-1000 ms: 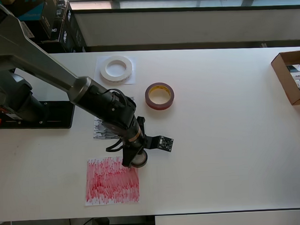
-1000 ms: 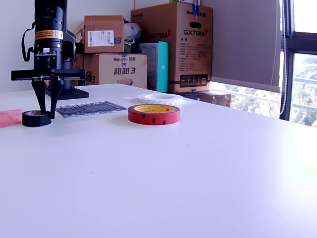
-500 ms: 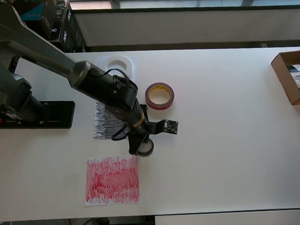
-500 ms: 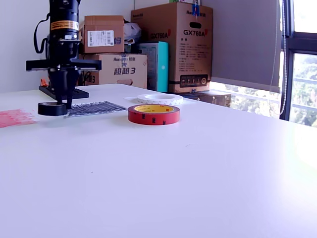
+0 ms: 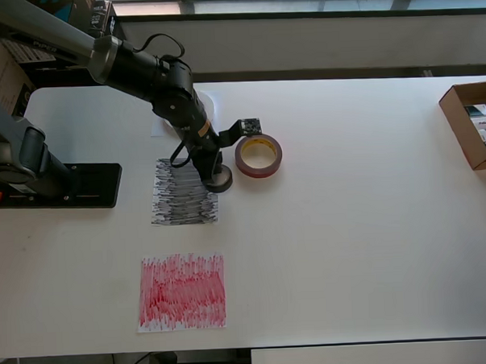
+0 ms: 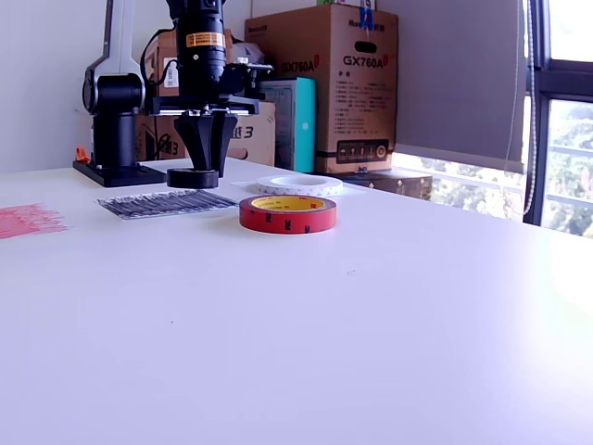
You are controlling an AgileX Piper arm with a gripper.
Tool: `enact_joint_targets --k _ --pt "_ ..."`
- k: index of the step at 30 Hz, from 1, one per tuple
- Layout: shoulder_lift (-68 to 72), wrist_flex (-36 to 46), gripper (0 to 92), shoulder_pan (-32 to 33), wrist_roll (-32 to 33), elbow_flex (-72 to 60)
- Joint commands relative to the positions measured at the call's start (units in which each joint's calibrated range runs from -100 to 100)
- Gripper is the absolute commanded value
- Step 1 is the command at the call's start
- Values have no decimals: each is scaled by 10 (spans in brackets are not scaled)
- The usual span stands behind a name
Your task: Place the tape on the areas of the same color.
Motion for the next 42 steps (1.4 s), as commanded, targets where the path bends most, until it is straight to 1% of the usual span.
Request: enact_joint_targets --k 1,7,10,14,18,22,30,35,40,42 --pt "-19 2 0 17 -3 49" --pt "-22 2 0 10 -6 61" --pt "-22 0 0 7 -26 67" --pt "-22 -47 0 -8 -34 84" --pt "-22 -72 0 -18 -69 101" --pt "-22 -81 0 -21 -76 108" --pt "-23 -81 0 -19 -111 114" --pt "-24 -81 0 -20 -162 129" --pt "-30 -81 0 -19 -156 128" --pt "-41 -81 0 -16 -140 129"
